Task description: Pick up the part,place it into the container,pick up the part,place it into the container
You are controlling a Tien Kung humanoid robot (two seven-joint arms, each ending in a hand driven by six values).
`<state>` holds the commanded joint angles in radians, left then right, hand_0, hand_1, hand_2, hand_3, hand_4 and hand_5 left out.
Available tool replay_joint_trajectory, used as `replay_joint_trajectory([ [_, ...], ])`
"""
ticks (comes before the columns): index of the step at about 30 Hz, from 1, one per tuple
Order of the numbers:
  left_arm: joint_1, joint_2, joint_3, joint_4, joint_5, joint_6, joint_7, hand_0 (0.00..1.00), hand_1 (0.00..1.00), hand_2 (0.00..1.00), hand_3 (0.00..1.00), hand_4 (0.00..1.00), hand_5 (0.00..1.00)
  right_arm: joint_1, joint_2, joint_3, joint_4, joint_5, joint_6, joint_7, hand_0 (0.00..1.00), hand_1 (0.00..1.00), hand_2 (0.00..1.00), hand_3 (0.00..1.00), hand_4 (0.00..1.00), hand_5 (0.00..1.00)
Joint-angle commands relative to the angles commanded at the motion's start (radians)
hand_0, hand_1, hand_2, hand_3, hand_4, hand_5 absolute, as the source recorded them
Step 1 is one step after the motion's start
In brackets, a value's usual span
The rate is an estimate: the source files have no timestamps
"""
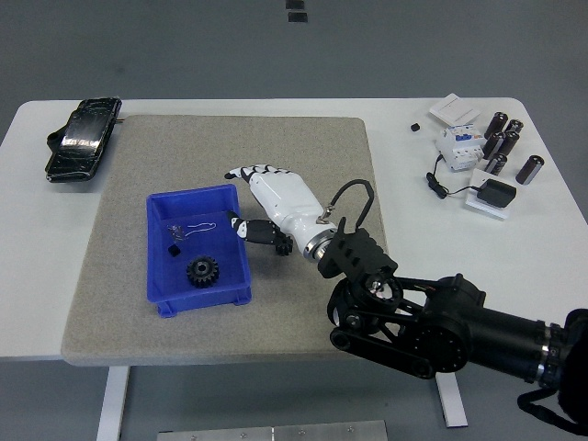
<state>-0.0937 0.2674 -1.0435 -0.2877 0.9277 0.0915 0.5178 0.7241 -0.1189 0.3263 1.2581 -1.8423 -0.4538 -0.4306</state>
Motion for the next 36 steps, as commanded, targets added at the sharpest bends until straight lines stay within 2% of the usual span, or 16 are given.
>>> replay_joint_trajectory([
  [4, 0.002, 0.0, 0.001, 0.0, -0.002, 0.001, -0.001, 0.72, 0.665, 0.624, 0.585, 0.68, 0.314, -0.03, -0.046, 0.001, 0.017, -0.011, 0.015, -0.012, 0.59, 0.689, 0.764, 0.778, 0.637, 0.288],
  [5, 0.003, 0.0, 0.001, 0.0, -0.002, 0.001, -0.001, 0.72, 0.665, 0.622, 0.586, 0.675, 0.308, -0.035, -0.054, -0.003, 0.022, -0.011, 0.019, -0.015, 0.483, 0.645, 0.756, 0.773, 0.637, 0.29],
  [8, 0.002, 0.0, 0.004, 0.001, -0.005, 0.002, -0.004, 0.72, 0.665, 0.622, 0.586, 0.675, 0.308, -0.046, -0.064, -0.022, 0.033, -0.002, 0.03, -0.018, 0.483, 0.645, 0.756, 0.773, 0.637, 0.29],
  [12, 0.0, -0.001, 0.006, 0.002, -0.007, 0.001, -0.007, 0.72, 0.665, 0.615, 0.583, 0.669, 0.301, -0.052, -0.056, -0.053, 0.027, 0.009, 0.032, -0.014, 0.454, 0.625, 0.754, 0.766, 0.638, 0.298],
  [18, -0.002, -0.001, 0.01, 0.003, -0.01, 0.0, -0.009, 0.719, 0.665, 0.614, 0.582, 0.668, 0.301, -0.047, -0.04, -0.103, -0.035, 0.019, 0.04, 0.001, 0.449, 0.618, 0.749, 0.753, 0.64, 0.299],
  [29, -0.003, -0.002, 0.009, 0.003, -0.007, 0.006, -0.013, 0.719, 0.665, 0.614, 0.583, 0.669, 0.303, -0.044, -0.031, -0.127, -0.071, 0.012, 0.043, 0.008, 0.439, 0.61, 0.733, 0.744, 0.639, 0.301],
  [30, -0.003, -0.002, 0.009, 0.003, -0.007, 0.006, -0.013, 0.72, 0.667, 0.615, 0.583, 0.666, 0.298, -0.043, -0.031, -0.127, -0.072, 0.012, 0.042, 0.009, 0.414, 0.574, 0.686, 0.713, 0.634, 0.312],
  [34, -0.003, -0.002, 0.008, 0.003, -0.006, 0.007, -0.014, 0.72, 0.667, 0.615, 0.583, 0.666, 0.298, -0.042, -0.03, -0.133, -0.077, 0.015, 0.038, 0.015, 0.414, 0.574, 0.686, 0.713, 0.634, 0.312],
  [35, -0.003, -0.002, 0.008, 0.003, -0.007, 0.007, -0.014, 0.719, 0.667, 0.617, 0.583, 0.665, 0.299, -0.041, -0.03, -0.134, -0.078, 0.016, 0.037, 0.017, 0.375, 0.51, 0.607, 0.67, 0.554, 0.305],
  [36, -0.003, -0.002, 0.008, 0.003, -0.007, 0.007, -0.014, 0.719, 0.667, 0.617, 0.583, 0.665, 0.299, -0.041, -0.03, -0.135, -0.08, 0.017, 0.036, 0.019, 0.375, 0.51, 0.607, 0.67, 0.554, 0.305],
])
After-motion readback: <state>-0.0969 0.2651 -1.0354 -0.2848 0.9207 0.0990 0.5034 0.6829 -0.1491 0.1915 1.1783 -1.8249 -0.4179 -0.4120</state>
